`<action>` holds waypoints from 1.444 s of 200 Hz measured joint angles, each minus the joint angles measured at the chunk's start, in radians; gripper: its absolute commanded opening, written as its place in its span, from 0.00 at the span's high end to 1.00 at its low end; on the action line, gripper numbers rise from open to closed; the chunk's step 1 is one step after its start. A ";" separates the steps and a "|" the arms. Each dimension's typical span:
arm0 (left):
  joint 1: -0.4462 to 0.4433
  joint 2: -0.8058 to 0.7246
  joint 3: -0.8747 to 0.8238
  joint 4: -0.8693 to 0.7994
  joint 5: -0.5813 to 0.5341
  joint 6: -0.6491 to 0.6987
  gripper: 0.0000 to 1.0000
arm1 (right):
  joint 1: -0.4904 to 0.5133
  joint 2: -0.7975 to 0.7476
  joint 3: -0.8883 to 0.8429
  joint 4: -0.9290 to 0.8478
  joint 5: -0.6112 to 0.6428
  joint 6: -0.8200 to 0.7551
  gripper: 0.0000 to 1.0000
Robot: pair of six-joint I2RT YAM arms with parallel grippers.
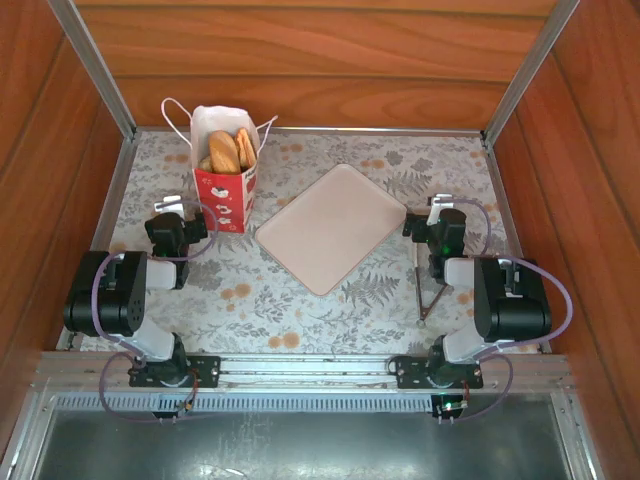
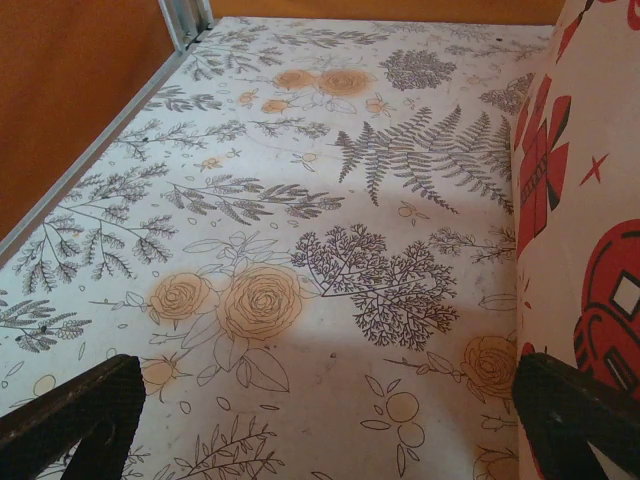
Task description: Take the fake bread out of the paper bag
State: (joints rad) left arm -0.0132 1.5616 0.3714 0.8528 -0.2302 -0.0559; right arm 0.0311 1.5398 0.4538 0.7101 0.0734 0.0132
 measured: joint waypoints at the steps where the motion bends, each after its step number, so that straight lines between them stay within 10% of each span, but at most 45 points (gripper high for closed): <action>1: 0.000 0.000 0.000 0.000 0.000 0.000 0.00 | 0.000 0.000 0.000 0.000 0.000 0.000 0.00; 289: 0.005 -0.153 -0.009 -0.017 -0.046 -0.009 0.00 | 0.000 0.000 0.000 0.000 0.000 0.000 0.00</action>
State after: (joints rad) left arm -0.0082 1.4082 0.3622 0.8360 -0.2764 -0.0650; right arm 0.0311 1.5398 0.4538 0.7105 0.0734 0.0132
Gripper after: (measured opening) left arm 0.999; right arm 0.996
